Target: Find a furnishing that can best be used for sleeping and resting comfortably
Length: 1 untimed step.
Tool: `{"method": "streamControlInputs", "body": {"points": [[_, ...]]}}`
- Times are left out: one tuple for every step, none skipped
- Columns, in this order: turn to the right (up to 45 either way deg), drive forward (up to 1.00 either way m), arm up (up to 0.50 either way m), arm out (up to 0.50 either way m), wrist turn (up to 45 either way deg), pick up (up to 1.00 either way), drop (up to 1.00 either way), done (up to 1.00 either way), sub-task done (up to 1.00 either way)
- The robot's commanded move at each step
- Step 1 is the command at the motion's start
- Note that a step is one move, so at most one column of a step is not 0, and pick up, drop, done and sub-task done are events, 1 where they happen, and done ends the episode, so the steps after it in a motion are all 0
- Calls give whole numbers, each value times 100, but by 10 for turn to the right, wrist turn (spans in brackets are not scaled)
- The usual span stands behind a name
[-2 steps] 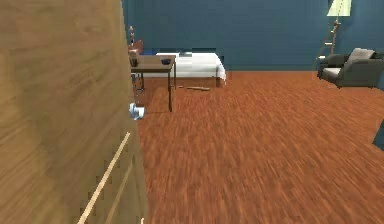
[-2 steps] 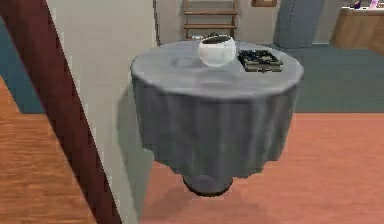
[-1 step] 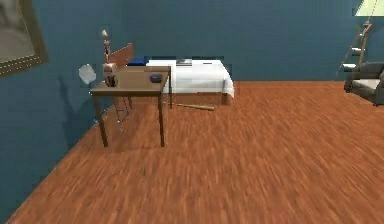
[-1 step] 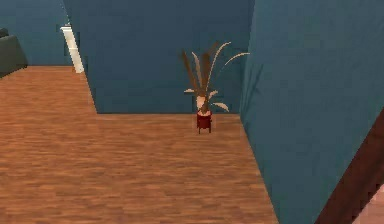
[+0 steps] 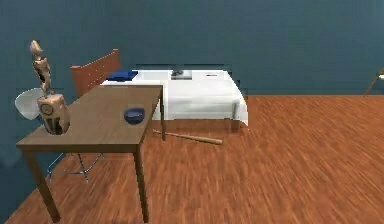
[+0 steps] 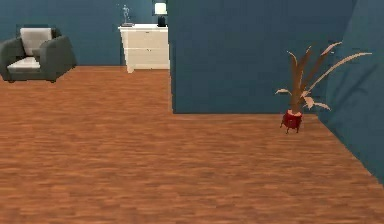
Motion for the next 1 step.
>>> {"method": "streamControlInputs", "body": {"points": [[30,0,0,0,0,0,0,0,0]]}}
